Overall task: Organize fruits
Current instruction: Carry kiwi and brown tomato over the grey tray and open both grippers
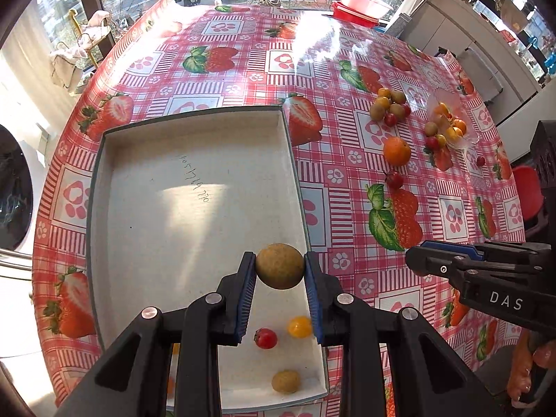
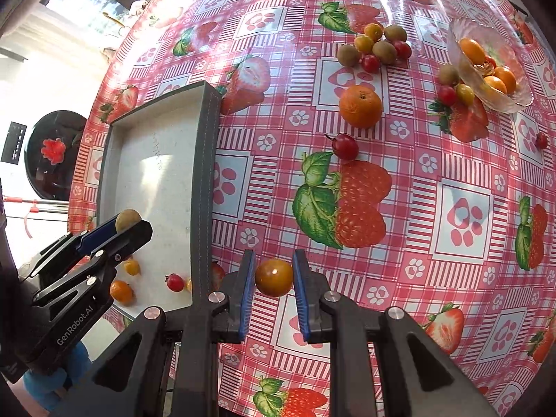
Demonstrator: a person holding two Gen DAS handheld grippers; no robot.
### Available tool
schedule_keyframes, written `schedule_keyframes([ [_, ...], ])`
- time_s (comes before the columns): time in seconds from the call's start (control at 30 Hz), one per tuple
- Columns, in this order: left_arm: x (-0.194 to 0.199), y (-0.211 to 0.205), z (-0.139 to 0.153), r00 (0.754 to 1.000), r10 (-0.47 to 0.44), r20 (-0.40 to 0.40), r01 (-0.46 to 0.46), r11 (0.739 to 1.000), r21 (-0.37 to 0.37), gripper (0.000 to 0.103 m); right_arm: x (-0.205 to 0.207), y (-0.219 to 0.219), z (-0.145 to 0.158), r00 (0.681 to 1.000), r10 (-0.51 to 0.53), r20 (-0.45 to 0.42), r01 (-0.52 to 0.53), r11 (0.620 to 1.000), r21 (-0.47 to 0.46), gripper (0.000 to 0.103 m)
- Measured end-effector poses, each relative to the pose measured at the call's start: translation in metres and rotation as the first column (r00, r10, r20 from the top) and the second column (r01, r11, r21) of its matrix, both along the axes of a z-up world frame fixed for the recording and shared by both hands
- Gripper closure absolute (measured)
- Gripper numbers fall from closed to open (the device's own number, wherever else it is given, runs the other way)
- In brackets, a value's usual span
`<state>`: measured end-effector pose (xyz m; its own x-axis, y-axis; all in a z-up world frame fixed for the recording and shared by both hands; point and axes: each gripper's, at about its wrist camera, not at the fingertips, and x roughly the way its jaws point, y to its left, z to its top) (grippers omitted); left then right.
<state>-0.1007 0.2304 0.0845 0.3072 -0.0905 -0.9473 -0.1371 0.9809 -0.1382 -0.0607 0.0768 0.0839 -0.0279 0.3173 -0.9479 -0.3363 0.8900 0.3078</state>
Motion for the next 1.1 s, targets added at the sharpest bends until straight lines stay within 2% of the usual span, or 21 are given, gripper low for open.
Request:
schedule_keyframes([
  [0.5,-0.036,0.071,-0.021,0.990,0.131,-0.044,-0.129,0.991,0.040,0.074,-0.020,0.090,0.000,0.988,0.157,-0.010,-0.157,0.987,0.029,0.080],
  [0.77,-0.040,0.087,-0.035,0.988,0.143,-0.063,-0.140,0.988,0.057,0.074,-0.028,0.119,-0.012,0.978,0.206,-0.033,-0.205,0.979,0.013,0.080],
  [1.1,-0.031,0.090,-0.050,0.988,0.130,-0.088,-0.124,0.990,0.069,0.074,-0.023,0.132,-0.031,0.980,0.193,-0.051,-0.195,0.981,-0.024,0.080],
])
